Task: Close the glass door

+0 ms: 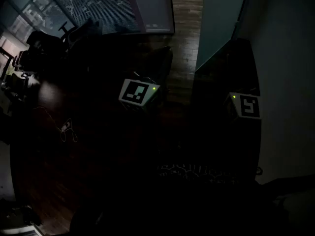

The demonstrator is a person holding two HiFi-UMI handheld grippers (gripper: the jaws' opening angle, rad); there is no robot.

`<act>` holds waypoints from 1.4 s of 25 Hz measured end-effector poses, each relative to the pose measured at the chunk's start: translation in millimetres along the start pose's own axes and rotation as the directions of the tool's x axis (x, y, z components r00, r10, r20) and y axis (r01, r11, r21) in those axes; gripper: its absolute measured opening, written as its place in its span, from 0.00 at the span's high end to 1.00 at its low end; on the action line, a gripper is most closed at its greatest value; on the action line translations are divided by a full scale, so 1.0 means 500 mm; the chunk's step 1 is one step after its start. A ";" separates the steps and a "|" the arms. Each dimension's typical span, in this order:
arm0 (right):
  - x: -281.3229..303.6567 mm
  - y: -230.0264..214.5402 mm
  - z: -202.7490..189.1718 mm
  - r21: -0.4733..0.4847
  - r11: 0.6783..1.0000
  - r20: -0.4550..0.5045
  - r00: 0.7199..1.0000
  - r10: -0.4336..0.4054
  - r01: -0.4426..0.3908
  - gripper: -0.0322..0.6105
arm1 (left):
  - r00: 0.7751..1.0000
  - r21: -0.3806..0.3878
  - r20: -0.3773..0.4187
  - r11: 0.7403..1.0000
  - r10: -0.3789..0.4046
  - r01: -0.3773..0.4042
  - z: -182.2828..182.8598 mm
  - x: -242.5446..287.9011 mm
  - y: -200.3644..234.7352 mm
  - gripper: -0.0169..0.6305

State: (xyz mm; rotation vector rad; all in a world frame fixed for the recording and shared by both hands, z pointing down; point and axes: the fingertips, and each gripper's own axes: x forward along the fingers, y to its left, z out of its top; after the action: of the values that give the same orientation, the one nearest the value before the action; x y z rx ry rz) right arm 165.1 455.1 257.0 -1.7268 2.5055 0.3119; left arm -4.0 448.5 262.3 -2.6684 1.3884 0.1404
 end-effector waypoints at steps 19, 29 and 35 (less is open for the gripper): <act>0.001 -0.007 -0.015 0.008 1.000 0.004 1.000 0.007 -0.007 0.95 | 1.000 -0.008 0.012 1.000 0.023 -0.023 -0.006 -0.010 0.012 0.97; -0.001 -0.007 -0.016 0.070 0.998 0.000 1.000 -0.005 0.005 0.95 | 0.999 -0.053 0.052 0.998 -0.015 0.018 0.000 -0.025 0.021 0.97; 0.009 0.003 -0.024 0.082 0.997 -0.004 1.000 -0.007 0.008 0.94 | 0.994 -0.025 0.082 0.997 -0.066 0.069 0.002 -0.028 0.025 0.97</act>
State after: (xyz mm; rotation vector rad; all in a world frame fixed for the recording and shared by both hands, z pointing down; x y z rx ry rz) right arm 162.6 448.9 268.1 -1.7067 2.4764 0.2025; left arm -22.0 452.9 262.2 -2.6959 1.2804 0.2601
